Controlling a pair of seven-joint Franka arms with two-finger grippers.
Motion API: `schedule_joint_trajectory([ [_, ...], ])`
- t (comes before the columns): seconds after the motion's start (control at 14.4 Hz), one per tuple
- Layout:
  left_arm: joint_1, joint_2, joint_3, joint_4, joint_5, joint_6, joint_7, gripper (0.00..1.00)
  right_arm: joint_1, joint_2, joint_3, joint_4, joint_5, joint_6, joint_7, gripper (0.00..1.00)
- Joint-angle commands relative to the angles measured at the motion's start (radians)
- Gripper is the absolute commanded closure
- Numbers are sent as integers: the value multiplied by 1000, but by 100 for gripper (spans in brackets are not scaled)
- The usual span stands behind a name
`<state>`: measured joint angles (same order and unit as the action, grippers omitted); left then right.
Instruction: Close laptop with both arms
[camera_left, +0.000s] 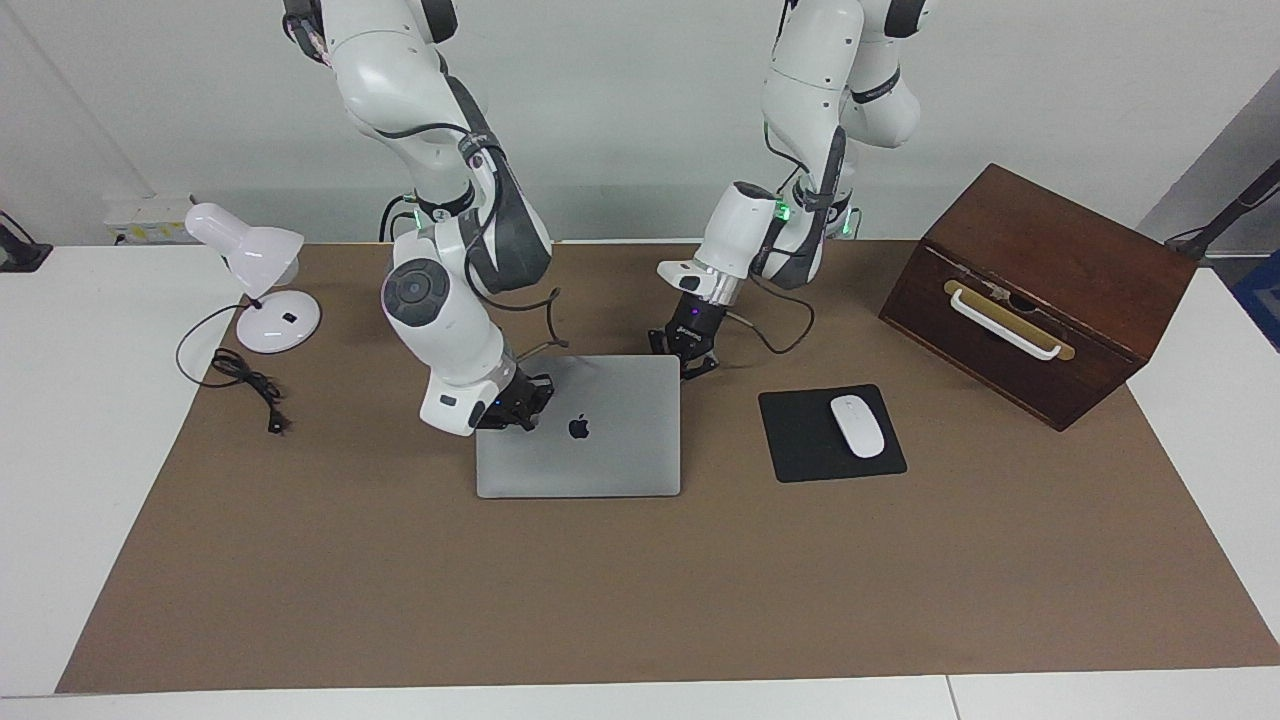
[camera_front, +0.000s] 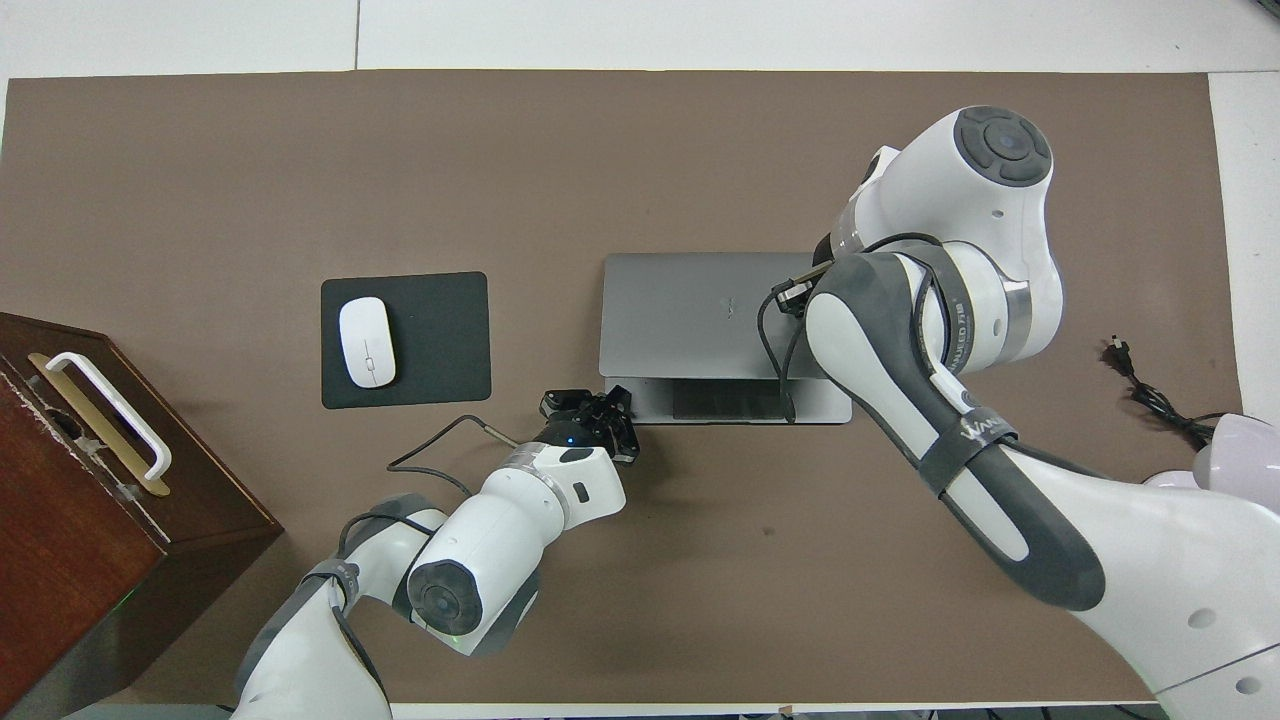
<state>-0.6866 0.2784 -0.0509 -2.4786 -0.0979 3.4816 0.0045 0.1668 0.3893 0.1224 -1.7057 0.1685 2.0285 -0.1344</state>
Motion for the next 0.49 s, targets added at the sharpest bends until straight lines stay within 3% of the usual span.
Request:
schedule_joint_trajectory([
  [0.0, -7, 42, 13, 10, 12, 19, 14, 100, -6, -41, 6, -68, 22, 16, 18, 100],
  [0.42, -7, 42, 13, 10, 12, 19, 14, 100, -7, -52, 5, -115, 20, 62, 18, 100],
])
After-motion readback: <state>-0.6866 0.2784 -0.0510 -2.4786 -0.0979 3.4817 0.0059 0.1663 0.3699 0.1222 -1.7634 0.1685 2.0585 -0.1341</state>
